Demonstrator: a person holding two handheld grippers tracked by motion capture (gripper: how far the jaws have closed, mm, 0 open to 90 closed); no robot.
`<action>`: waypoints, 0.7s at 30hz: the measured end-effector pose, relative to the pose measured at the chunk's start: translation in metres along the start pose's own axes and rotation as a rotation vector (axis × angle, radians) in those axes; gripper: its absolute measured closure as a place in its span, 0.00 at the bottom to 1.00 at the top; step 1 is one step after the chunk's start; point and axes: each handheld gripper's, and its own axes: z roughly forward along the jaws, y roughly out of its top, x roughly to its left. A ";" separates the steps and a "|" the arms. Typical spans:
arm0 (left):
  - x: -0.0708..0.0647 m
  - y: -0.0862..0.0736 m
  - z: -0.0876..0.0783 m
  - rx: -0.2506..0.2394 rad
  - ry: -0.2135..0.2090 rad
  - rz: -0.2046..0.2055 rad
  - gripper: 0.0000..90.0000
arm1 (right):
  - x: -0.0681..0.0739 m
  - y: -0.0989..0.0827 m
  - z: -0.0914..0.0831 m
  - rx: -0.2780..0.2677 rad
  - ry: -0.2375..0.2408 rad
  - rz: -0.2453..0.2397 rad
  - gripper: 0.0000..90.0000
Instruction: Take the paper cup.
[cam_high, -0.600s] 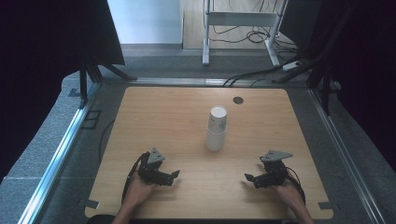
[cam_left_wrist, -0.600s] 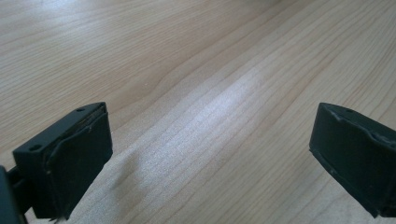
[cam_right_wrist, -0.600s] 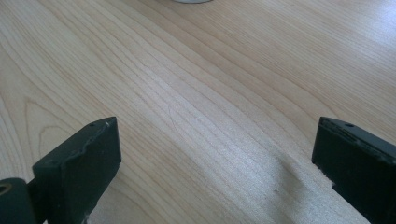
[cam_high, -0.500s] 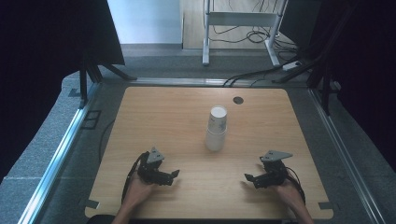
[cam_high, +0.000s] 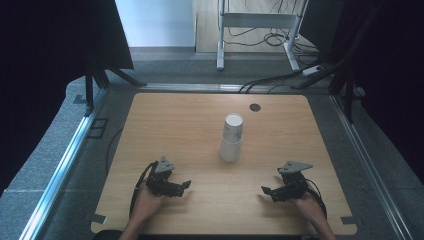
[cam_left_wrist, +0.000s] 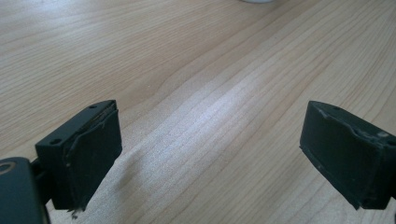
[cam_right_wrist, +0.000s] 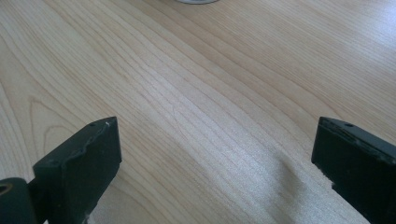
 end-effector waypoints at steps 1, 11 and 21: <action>0.000 0.000 0.000 -0.001 0.002 0.001 0.06 | 0.000 0.000 0.000 0.001 -0.001 -0.001 0.02; -0.002 0.008 0.000 0.014 -0.001 0.027 0.02 | 0.002 0.008 -0.001 0.003 0.015 -0.008 0.02; -0.004 0.016 0.001 0.000 -0.010 0.042 0.00 | 0.003 0.019 -0.004 -0.006 0.011 -0.023 0.02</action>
